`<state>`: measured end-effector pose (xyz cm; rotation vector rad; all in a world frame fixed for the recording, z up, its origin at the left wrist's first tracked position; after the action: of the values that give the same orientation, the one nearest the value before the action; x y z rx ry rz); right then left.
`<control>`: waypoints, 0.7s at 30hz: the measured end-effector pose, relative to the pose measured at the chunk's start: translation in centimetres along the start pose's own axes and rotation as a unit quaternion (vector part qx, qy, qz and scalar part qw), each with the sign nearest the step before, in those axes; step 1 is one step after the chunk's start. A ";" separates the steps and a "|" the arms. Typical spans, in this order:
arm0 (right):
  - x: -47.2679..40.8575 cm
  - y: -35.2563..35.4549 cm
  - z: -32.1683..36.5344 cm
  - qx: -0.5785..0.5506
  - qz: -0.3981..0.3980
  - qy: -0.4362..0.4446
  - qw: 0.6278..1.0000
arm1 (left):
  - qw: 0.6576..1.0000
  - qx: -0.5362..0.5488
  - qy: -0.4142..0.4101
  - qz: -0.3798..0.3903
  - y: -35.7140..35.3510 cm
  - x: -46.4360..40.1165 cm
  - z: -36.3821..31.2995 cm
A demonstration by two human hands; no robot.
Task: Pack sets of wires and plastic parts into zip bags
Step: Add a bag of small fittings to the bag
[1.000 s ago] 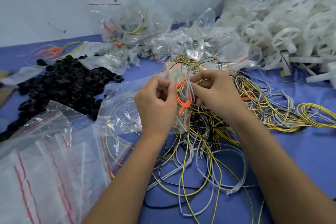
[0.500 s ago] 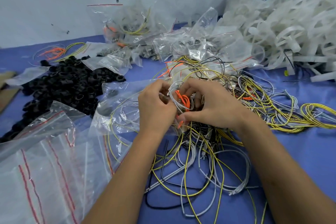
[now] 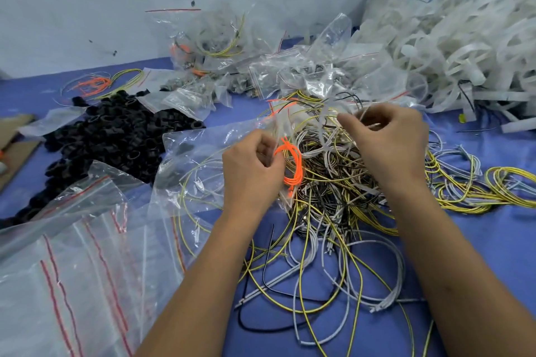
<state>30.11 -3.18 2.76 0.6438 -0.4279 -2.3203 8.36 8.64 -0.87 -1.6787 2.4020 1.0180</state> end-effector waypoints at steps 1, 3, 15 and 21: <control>0.2 1.1 -0.4 0.040 -0.050 -0.021 0.998 | 1.000 0.003 0.007 -0.010 0.2 0.0 0.2; 0.8 2.6 0.6 0.072 -0.132 0.029 0.988 | 0.999 0.012 0.017 -0.028 0.6 0.1 0.4; 2.5 -7.6 4.0 -0.052 0.185 0.104 0.976 | 0.991 0.116 0.009 -0.062 1.4 0.4 -0.7; 2.0 -4.9 3.2 0.013 0.055 0.084 0.995 | 0.983 0.156 -0.014 -0.093 2.1 0.9 -1.2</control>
<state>24.46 -0.71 2.49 0.8014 -0.4045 -2.1395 6.57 7.75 0.75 -1.7178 2.1959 0.5989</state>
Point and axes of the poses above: each hand's wrist, its own x-axis away from the middle knuckle, its own y-axis out of the back of the hand, z = x × y, the point moved 9 cm from there along -x, towards the middle knuckle, and after that the axes turned 11 degrees about z, right-handed, at the moved point
